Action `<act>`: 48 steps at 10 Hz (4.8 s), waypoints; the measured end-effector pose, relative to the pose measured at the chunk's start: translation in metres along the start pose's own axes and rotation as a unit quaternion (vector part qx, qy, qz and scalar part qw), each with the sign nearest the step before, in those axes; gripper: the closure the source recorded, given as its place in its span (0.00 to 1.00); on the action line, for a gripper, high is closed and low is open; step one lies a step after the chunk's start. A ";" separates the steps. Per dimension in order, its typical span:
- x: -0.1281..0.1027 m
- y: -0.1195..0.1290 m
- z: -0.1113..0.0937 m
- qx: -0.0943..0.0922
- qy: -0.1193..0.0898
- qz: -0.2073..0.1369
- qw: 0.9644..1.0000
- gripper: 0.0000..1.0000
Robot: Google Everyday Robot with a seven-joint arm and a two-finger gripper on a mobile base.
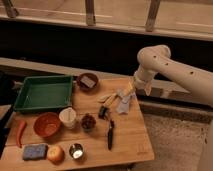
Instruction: Place apple in table surface
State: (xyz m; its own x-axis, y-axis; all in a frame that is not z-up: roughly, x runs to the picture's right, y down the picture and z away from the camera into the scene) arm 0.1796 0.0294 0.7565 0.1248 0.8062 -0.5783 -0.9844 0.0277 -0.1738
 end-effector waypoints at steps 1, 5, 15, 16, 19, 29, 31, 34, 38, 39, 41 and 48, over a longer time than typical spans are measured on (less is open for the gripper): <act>0.000 0.000 0.000 0.000 0.000 0.000 1.000 0.22; 0.000 0.000 0.000 0.000 0.000 0.000 1.000 0.22; 0.000 0.000 0.000 0.000 0.000 0.000 1.000 0.22; 0.000 0.000 0.000 0.000 0.000 0.000 1.000 0.22; -0.006 0.014 -0.009 -0.002 -0.014 -0.019 1.000 0.22; 0.019 0.208 -0.046 -0.057 -0.043 -0.254 0.965 0.22; 0.043 0.259 -0.051 -0.073 -0.041 -0.317 0.945 0.22; 0.076 0.295 -0.052 -0.087 -0.038 -0.390 0.916 0.22; 0.077 0.296 -0.052 -0.087 -0.038 -0.392 0.915 0.22; 0.076 0.297 -0.052 -0.086 -0.037 -0.395 0.914 0.22; 0.082 0.323 -0.045 -0.096 -0.029 -0.429 0.898 0.22; 0.149 0.446 0.007 -0.139 0.030 -0.536 0.832 0.22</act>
State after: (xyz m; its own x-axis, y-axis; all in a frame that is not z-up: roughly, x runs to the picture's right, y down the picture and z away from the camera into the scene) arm -0.2413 0.1661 0.5981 0.9273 0.3743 -0.0096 -0.2372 0.5673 -0.7886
